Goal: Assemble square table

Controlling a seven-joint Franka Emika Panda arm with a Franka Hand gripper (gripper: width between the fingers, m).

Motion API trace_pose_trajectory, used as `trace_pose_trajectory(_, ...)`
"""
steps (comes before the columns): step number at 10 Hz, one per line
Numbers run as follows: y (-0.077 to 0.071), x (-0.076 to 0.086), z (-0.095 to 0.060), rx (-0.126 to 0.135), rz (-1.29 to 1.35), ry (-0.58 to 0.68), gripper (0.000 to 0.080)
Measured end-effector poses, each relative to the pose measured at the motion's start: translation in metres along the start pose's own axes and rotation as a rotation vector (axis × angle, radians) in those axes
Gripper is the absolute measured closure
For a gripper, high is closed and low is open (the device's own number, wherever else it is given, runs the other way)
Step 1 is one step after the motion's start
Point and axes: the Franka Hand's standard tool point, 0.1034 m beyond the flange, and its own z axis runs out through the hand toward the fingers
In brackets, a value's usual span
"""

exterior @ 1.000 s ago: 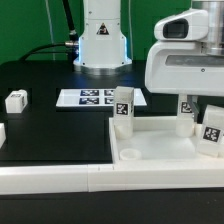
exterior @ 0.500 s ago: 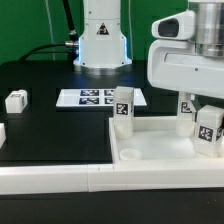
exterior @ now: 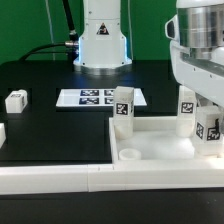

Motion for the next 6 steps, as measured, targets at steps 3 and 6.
trace_pose_trajectory(3, 0.0004, -0.0026, 0.0005, 0.000, 0.097, -0.003, 0.0498)
trace_pose_trajectory(6, 0.0002, -0.0029, -0.0002, -0.010, -0.293, 0.017, 0.0183)
